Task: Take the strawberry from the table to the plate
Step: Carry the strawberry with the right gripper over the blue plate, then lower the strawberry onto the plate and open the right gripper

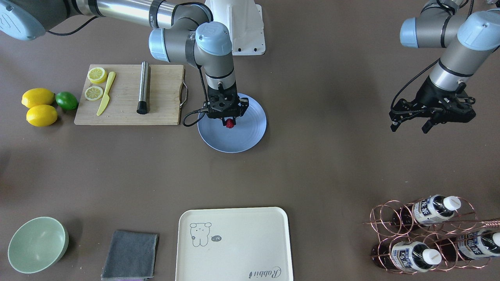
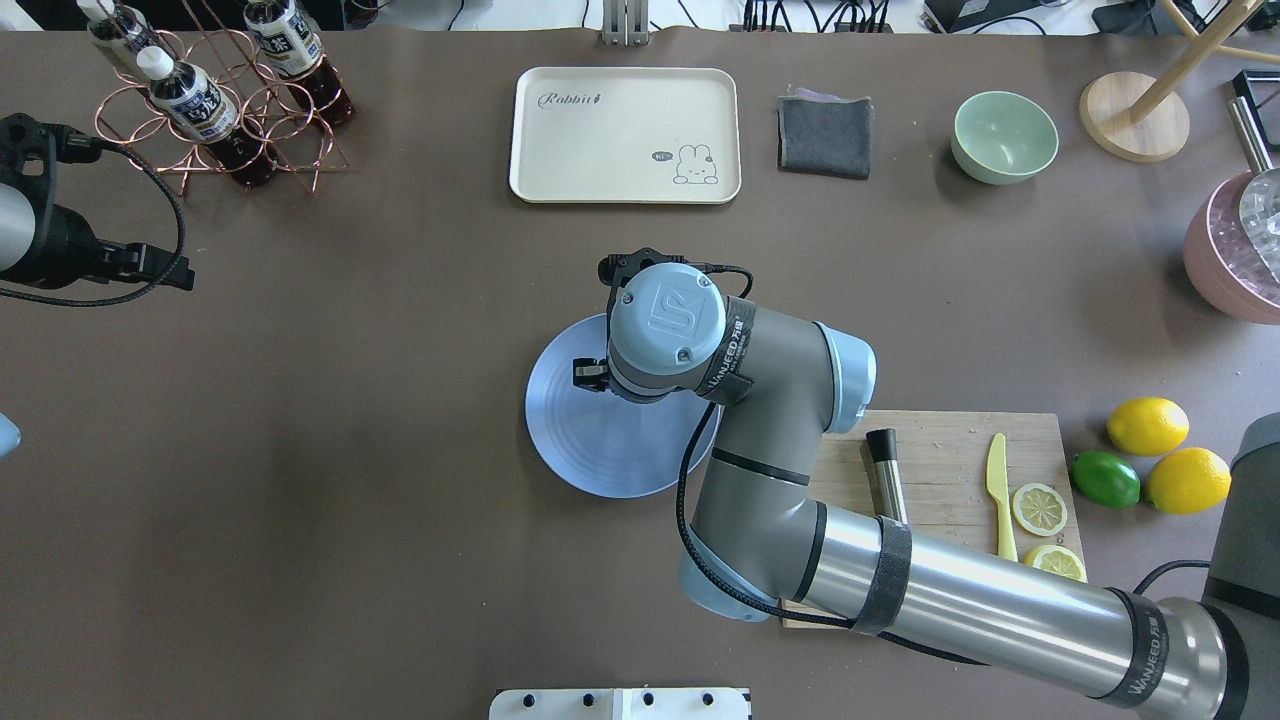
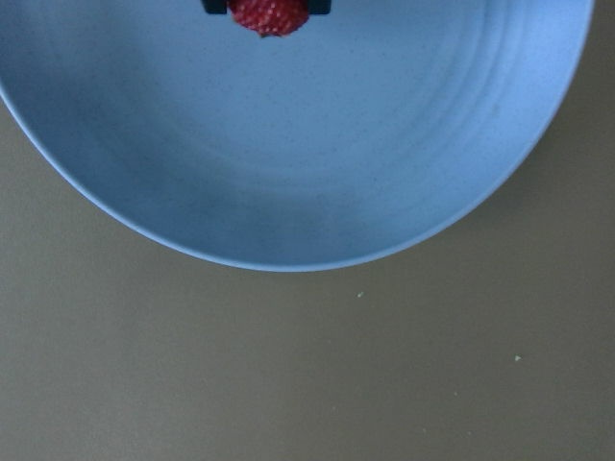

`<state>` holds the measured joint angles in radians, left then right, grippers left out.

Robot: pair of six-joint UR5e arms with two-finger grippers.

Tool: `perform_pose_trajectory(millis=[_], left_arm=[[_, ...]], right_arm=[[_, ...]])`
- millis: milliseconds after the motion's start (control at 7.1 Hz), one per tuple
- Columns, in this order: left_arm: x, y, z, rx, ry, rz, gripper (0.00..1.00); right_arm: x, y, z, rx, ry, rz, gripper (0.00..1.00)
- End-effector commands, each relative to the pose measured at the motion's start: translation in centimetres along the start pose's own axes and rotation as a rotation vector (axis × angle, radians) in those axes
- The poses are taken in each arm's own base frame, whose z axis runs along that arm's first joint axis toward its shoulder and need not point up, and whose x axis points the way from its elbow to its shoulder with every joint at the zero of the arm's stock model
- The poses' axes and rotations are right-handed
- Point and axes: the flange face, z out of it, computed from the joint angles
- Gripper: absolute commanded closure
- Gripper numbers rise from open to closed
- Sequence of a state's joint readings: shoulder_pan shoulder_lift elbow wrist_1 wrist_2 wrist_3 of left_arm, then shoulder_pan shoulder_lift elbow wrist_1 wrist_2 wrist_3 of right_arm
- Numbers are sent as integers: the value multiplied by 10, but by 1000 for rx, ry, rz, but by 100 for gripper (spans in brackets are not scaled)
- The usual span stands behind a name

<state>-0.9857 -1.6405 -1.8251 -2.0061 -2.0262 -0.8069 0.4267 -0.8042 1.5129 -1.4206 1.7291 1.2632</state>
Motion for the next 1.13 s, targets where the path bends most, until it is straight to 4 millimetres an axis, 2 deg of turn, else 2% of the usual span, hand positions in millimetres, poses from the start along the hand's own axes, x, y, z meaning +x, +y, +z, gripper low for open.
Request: perform_pose_trajectory(millis=[0,141,282,564,705,846,987], left_arm=[[-3,-2,1,1,-4,-5,2],[-4,-3,2,0,-6,-8,2],[-5,-2,2,-1,-7,-8,2],[-3,-2,2,-7,2,-7,2],[-3,-1,1,-17,12,-8,2],[-6,-4,-1,-18,16,-16,2],[-8,-4,-3,-17,17,-16,2]], right_arm=[[-3,7,2,-8,-1,-6,100],[-2,7,4,-9,1,-3,58],[-3,12,15,-18,18,-3,3],[-4,8,6,-9,4,41,0],[1,-4,-5,0,-9,56,0],[16,-25,-22,-11,-22,73,0],[44,-48,-39,-29,-41,101,0]])
